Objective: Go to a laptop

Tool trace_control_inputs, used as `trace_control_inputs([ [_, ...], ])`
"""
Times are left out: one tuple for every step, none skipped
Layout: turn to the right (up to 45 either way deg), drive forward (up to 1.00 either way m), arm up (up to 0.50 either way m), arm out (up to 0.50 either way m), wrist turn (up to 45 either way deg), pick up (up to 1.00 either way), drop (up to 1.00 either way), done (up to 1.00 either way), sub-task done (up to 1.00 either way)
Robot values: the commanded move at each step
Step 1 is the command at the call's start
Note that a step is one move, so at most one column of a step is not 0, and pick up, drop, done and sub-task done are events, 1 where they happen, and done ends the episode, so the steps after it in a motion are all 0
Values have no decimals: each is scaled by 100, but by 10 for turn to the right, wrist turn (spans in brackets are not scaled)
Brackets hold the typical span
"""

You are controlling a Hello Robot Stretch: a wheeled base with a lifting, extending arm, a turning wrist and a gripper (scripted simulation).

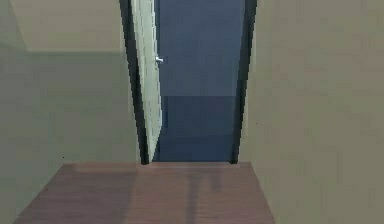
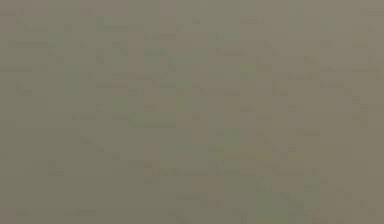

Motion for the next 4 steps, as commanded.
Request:
trace_control_inputs([
  [-450, 0, 0, 0, 0, 0, 0, 0, 0],
  [-450, 0, 0, 0, 0, 0, 0, 0, 0],
  [-450, 0, 0, 0, 0, 0, 0, 0, 0],
  [-120, 0, 0, 0, 0, 0, 0, 0, 0],
])
